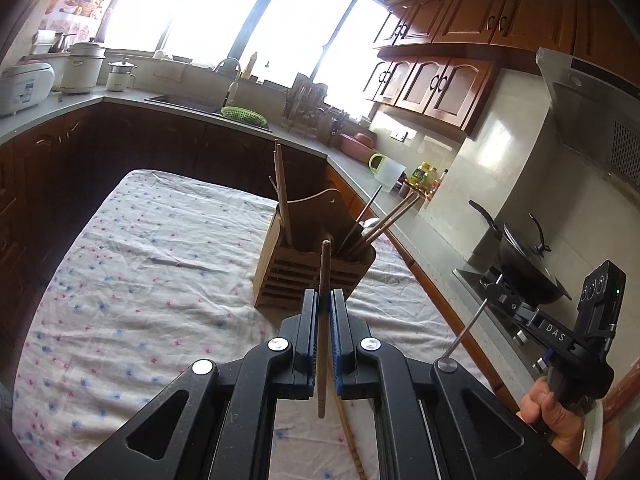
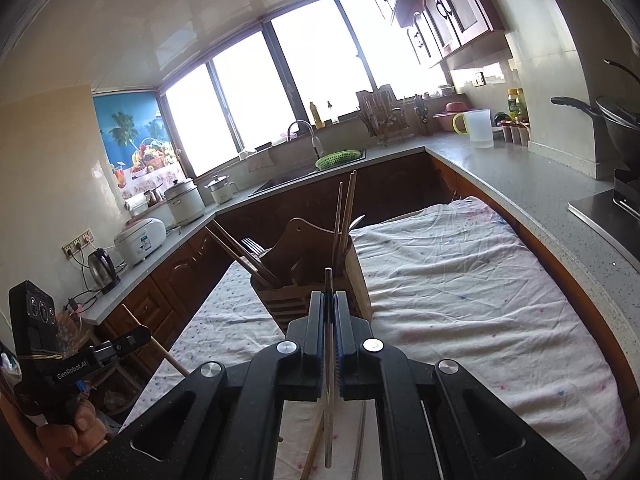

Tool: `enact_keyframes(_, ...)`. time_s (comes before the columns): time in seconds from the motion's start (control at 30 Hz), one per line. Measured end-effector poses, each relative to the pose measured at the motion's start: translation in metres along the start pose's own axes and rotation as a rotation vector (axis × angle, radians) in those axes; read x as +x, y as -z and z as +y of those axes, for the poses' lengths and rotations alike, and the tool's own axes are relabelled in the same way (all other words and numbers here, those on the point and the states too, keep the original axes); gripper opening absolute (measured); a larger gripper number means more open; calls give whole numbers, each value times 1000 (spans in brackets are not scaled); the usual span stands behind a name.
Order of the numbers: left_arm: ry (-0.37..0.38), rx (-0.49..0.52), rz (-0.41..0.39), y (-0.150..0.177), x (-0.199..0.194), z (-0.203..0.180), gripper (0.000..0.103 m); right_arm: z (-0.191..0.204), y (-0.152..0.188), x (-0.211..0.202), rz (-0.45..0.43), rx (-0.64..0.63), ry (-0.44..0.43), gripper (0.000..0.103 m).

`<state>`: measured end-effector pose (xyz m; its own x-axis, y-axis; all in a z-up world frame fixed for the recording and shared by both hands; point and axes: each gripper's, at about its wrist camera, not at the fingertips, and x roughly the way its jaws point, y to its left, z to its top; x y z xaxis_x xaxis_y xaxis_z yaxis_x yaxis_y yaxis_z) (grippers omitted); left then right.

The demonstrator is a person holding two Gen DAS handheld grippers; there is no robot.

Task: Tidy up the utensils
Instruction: 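Lift both chopsticks and insert them into the wooden holder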

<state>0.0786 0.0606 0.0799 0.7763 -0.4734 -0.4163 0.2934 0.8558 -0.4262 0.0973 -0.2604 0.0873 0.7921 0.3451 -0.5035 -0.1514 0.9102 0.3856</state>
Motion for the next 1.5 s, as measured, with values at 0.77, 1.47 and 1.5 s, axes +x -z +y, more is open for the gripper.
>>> enact_keyframes(0.77, -52, 135, -282, -114, 42, -21, 4, 22, -125, 56, -283, -38, 11, 4)
enact_keyframes(1.47, -122, 89, -163, -70, 144, -3, 4, -6, -78, 126, -220, 1, 36, 4)
enact_keyframes(1.5, -122, 84, -153, -69, 146, -1, 4, -7, -74, 128, -207, 3, 38, 4)
